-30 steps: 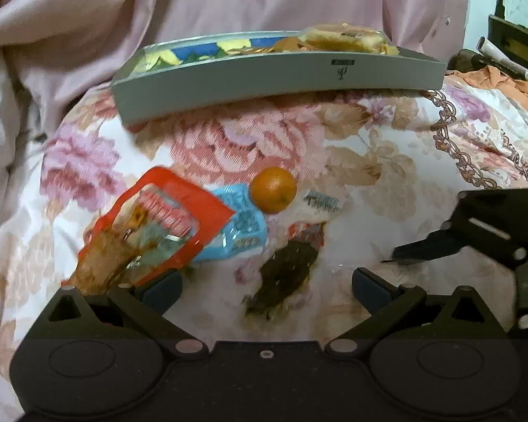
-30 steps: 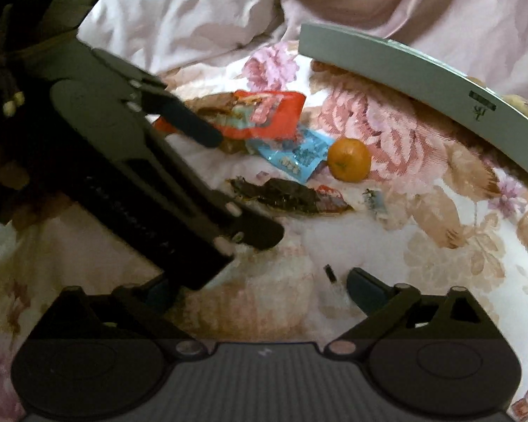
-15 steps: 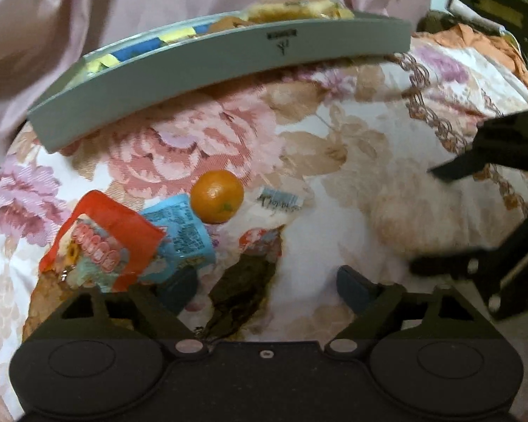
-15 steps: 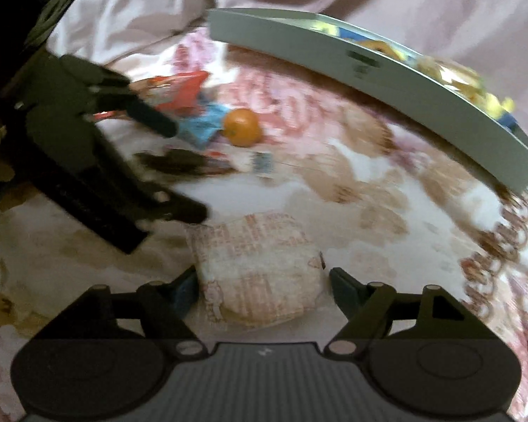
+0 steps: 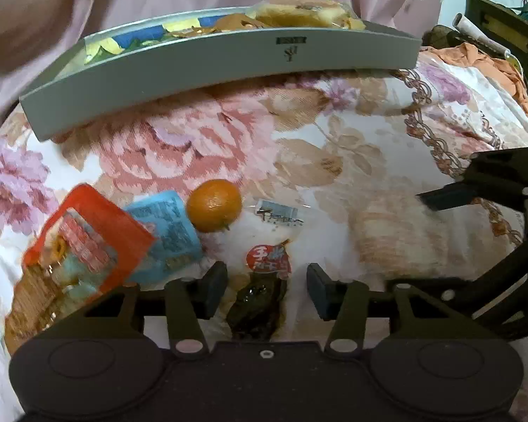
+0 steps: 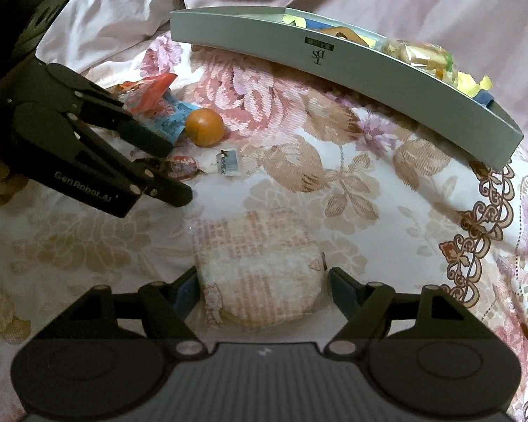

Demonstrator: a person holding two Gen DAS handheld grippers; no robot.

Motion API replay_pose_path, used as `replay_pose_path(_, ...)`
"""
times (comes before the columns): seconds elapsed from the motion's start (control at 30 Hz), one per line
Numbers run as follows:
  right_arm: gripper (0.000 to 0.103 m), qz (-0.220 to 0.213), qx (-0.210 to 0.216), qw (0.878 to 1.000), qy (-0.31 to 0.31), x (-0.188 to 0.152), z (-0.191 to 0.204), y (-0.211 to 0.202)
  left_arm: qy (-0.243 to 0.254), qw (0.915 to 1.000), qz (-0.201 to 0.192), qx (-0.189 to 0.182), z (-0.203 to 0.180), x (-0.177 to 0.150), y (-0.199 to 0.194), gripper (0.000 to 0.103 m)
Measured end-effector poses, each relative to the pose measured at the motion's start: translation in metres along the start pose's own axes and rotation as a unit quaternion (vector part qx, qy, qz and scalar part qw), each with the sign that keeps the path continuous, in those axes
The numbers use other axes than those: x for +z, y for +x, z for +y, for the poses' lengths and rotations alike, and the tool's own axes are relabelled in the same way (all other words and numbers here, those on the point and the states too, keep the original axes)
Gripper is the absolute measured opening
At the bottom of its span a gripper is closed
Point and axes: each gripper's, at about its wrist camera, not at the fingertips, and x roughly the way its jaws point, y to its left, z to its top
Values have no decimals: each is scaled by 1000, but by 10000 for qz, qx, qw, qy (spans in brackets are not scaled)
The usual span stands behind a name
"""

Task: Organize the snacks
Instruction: 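Lower the left tool onto the dark snack packet while the right tool lowers onto the round biscuit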

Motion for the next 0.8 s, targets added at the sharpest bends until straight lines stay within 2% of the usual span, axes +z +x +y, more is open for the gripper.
replay_pose_path(0.17, 76, -9, 62, 9998, -164, 1, 11, 0, -245, 9994, 237, -27, -5, -2, -4, 50)
replay_pose_path(0.27, 75, -12, 68, 9998, -174, 0, 13, 0, -199, 9993, 304, -46, -6, -2, -4, 54)
replay_pose_path(0.4, 75, -13, 90, 9999, -124, 1, 11, 2, -136, 9993, 331, -82, -6, -2, -4, 54)
replay_pose_path(0.57, 75, -37, 47, 9998, -207, 0, 13, 1, -48, 9991, 414, -102, -8, -4, -7, 48)
replay_pose_path(0.8, 75, -89, -19, 9996, -281, 0, 15, 0, -169, 9992, 333, 137, -17, -13, -15, 46)
